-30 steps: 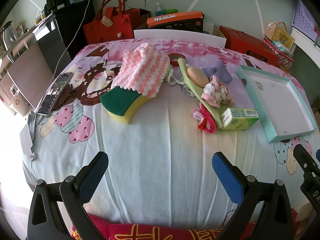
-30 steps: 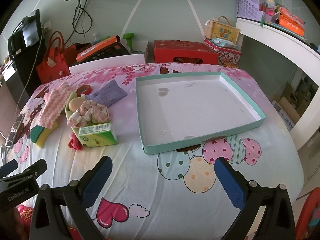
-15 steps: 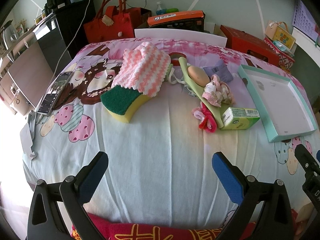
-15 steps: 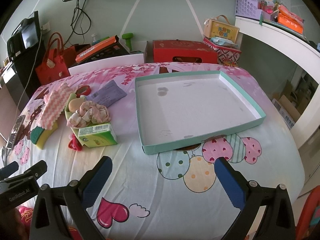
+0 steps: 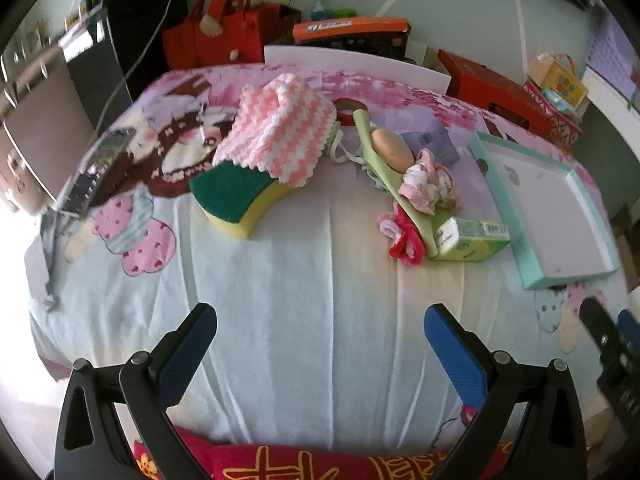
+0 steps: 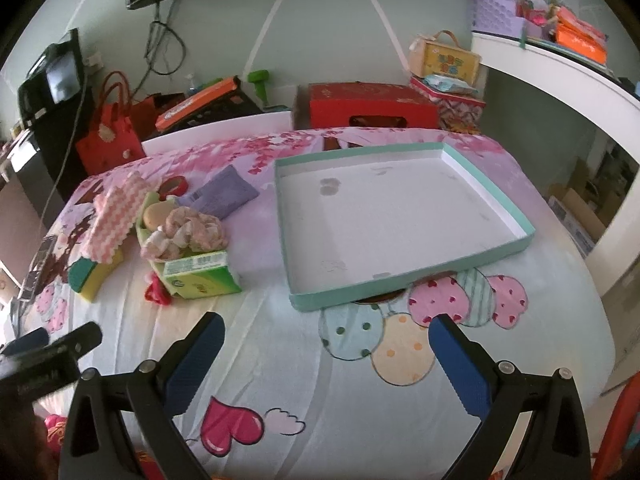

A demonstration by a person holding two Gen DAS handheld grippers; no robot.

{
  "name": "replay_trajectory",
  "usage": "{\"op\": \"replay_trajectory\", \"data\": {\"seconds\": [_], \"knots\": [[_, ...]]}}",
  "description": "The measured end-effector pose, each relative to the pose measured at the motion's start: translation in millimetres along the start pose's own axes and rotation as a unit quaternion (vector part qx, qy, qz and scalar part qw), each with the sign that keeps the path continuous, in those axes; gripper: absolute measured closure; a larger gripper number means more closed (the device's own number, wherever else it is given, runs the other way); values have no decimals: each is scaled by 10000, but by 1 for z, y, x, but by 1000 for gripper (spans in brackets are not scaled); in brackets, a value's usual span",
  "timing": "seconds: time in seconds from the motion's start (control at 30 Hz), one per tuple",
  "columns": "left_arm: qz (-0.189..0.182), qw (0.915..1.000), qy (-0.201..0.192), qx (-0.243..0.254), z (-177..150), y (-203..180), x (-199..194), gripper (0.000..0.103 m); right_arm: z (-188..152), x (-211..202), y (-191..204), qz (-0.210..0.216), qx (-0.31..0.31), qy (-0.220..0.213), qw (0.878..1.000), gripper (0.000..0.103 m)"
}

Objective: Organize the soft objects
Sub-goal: 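Grasp the pink zigzag knitted cloth with the left tool while the right tool grasps the small green box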

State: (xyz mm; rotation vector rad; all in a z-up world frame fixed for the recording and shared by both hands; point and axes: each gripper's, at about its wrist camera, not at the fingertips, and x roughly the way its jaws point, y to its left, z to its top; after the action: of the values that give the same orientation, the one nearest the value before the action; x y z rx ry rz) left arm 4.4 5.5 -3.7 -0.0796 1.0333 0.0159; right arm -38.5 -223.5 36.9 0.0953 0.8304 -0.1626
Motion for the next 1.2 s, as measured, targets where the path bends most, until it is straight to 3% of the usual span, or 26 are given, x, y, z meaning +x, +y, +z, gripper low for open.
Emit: {"op": "replay_trajectory", "data": {"seconds": [0.13,0.3,0.43,0.5,0.77,0.87,0.97,1.03,1.1,1.2], "knots": [[-131,9995,53,-293,17,12,1,0,8,-2,16,319,-176,-139,9992,0],[-217,9979,9,-605,46,25,2,0,19,19,41,716,-253,53,9971,0],[-392,9963,240,-724,64,29,16,0,25,37,57,846,-347,203,9956,0],[-329,9960,397,-735,70,31,25,0,27,46,63,909,-367,276,9948,0],[-5,9921,269,-1224,96,59,51,0,35,79,76,1174,-233,561,9912,1],[163,9911,293,-1288,104,65,64,3,35,85,79,1259,-196,565,9902,7],[57,9891,249,-1449,109,69,71,9,36,91,81,1340,-182,599,9890,18],[117,9898,161,-1413,113,67,72,19,36,92,82,1367,-164,599,9887,21],[158,9898,101,-1410,119,65,74,26,37,93,82,1401,-153,594,9882,32],[174,9888,59,-1482,127,64,78,27,37,97,83,1447,-156,625,9874,38]]}}
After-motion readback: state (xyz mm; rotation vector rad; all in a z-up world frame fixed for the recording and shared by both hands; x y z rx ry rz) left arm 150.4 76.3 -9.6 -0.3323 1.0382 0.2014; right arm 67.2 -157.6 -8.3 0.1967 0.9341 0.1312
